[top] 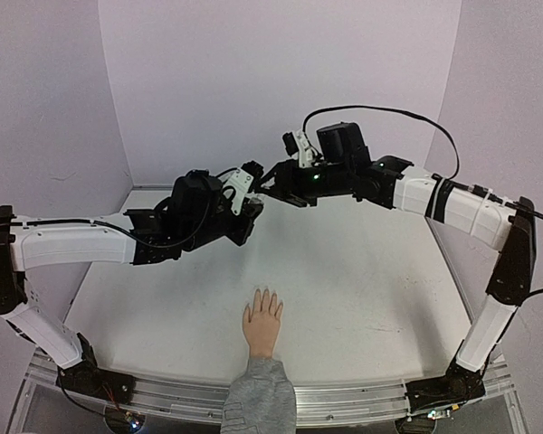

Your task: Paint the nails

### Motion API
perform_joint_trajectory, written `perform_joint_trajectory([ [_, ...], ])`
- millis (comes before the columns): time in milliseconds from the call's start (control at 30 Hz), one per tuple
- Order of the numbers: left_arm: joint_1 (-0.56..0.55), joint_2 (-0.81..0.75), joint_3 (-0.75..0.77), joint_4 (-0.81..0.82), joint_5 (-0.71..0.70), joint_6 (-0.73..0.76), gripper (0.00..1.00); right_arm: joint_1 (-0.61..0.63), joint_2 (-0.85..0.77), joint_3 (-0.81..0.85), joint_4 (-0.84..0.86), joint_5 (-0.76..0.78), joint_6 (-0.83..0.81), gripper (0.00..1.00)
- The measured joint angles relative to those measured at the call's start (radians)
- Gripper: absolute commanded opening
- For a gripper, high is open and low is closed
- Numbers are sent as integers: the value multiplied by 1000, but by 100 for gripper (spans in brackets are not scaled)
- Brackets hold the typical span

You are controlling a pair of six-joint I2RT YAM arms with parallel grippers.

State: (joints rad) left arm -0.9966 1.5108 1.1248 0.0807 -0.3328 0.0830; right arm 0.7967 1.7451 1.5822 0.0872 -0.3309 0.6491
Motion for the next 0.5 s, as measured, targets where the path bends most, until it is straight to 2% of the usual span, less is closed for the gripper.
perform_joint_trajectory([
  [67,-5,0,4,6,-12,0,0,10,23,13,-6,14,2,32],
  [167,-10,0,6,3,-20,-2,0,19,39,19,-8,31,2,3],
  [200,-10,0,6,0,-21,-5,0,21,39,21,-13,44,2,0],
  [400,-2,-10,5,3,13,-26,0,22,38,27,-13,27,-56,0],
  [500,45,-49,-13,-7,195,-76,0,10,25,28,-23,-66,-185,0],
])
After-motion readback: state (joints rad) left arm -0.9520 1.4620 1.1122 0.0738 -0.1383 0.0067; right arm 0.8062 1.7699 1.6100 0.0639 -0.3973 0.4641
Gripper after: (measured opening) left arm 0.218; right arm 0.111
